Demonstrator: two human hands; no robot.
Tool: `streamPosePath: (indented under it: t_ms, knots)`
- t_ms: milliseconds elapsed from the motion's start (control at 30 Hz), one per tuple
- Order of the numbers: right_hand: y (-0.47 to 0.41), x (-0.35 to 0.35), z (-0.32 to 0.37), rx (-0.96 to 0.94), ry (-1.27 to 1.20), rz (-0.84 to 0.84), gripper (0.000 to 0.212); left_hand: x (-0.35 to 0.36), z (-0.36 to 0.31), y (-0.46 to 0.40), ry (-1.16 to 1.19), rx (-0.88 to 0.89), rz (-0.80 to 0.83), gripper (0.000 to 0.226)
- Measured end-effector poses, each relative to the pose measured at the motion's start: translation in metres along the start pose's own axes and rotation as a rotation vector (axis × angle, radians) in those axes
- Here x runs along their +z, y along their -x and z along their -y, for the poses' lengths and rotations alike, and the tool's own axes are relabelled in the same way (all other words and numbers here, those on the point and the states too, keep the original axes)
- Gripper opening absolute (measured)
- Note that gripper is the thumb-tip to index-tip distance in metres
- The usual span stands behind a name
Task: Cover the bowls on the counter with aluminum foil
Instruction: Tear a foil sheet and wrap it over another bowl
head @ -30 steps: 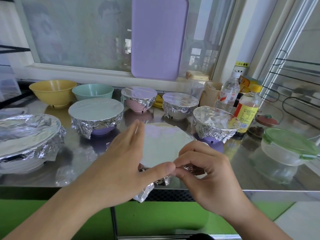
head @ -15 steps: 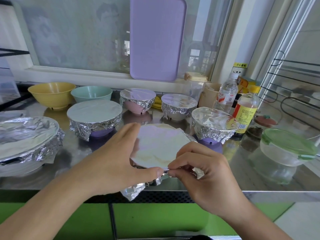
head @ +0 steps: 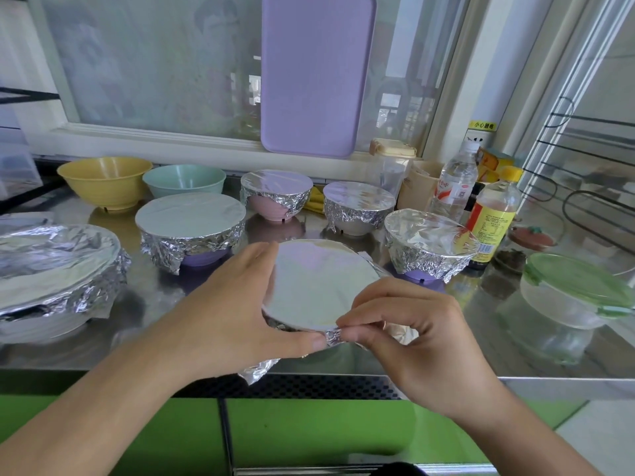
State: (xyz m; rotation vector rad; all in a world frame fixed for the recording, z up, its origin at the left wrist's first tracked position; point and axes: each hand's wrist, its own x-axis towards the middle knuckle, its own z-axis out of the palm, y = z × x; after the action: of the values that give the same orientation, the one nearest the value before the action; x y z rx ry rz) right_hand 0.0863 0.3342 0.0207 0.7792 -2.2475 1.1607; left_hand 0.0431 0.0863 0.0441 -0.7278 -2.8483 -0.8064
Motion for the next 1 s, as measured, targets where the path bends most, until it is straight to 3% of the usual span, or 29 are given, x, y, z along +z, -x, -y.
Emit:
streamPosePath:
  t_ms: [267,400,467,833,1000]
  knots:
    - [0.001,-0.003,-0.006,0.043,0.043,-0.039,0.022,-0.010,0.007,-0.005,-0.012,-0.035,0.086,0.117]
    - [0.003,0.007,-0.004,-0.019,0.071,-0.068,0.015,-0.011,-0.001,-0.004,-0.007,-0.002,0.090,0.127]
    - [0.003,0.010,-0.001,-0.046,0.076,-0.063,0.009,-0.007,-0.010,-0.002,-0.015,0.038,0.072,0.117]
    - [0.004,0.013,0.000,-0.036,0.059,-0.035,0.016,0.019,-0.003,0.000,-0.271,0.139,0.018,0.117]
    - [0.000,0.001,-0.001,0.027,0.034,-0.074,0.009,0.019,0.000,0.005,-0.340,0.199,-0.012,0.104]
